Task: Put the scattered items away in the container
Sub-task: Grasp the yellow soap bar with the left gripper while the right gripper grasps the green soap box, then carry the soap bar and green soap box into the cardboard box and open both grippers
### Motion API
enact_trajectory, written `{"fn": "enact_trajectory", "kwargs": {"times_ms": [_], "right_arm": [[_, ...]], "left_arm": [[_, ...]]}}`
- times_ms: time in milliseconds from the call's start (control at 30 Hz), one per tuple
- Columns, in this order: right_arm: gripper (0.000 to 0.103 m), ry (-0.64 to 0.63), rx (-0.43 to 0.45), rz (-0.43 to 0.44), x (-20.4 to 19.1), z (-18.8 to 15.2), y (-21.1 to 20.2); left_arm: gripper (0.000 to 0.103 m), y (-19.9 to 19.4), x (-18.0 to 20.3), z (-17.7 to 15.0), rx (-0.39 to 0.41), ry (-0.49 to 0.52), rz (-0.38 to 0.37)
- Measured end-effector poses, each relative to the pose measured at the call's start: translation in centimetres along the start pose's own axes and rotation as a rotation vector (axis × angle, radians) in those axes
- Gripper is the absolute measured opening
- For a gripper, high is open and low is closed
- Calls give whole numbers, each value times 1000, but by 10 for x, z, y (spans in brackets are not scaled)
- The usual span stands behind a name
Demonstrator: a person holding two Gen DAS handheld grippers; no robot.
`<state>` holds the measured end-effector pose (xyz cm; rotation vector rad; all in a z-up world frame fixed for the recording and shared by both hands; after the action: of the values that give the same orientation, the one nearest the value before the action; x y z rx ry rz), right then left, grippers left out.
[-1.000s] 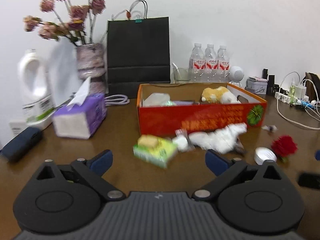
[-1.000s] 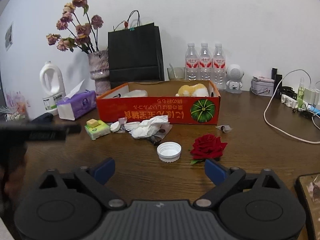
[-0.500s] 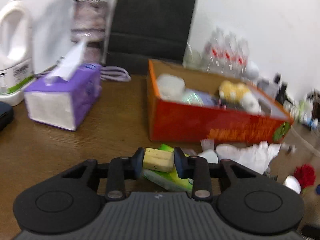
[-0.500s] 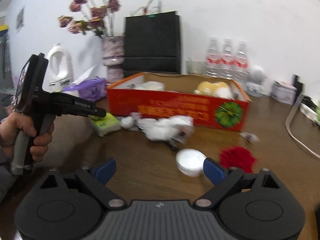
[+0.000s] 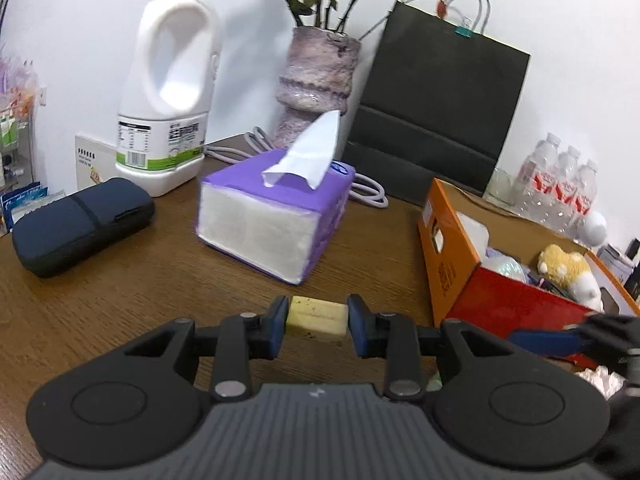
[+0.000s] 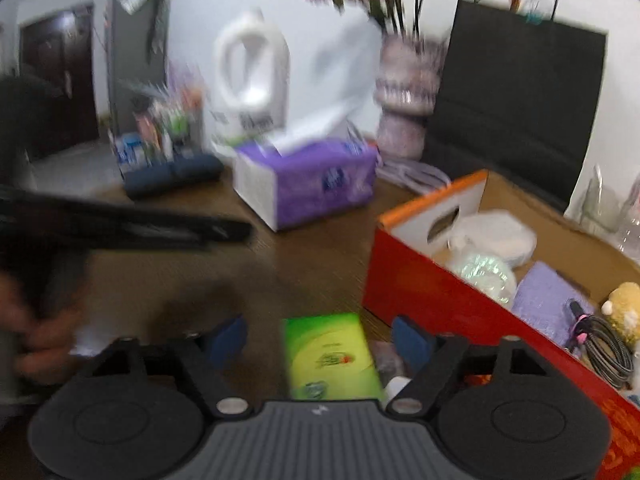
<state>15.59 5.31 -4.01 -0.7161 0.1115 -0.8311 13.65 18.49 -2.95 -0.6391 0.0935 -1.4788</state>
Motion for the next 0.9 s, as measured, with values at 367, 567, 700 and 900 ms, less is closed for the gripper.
{"fn": "enact_trajectory", "kwargs": {"times_ms": [367, 567, 700, 900], "right_arm": [[44, -37, 23, -75, -26, -22, -44], [44, 144, 27, -206, 1, -75, -123], [44, 220, -36, -325, 29, -119, -158], [46, 382, -98, -369, 50, -167, -180]], "left_arm": [[33, 1, 4, -4, -22, 14, 0], [33, 2, 22, -15, -62, 87, -20], [33, -28, 55, -38, -90, 135, -132], [33, -89, 120, -110, -174, 253, -259]]}}
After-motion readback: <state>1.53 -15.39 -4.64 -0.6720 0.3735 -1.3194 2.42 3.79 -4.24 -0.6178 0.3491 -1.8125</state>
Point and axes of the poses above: each gripper's, at about its wrist camera, not at the fingertips, and y roughly the way its jaws point, x to its right, z to its top, the point moved 10 cm from there along y, roughly the way its jaws point, and after that the axes turned 10 degrees about -z, right-handed, at the moved point
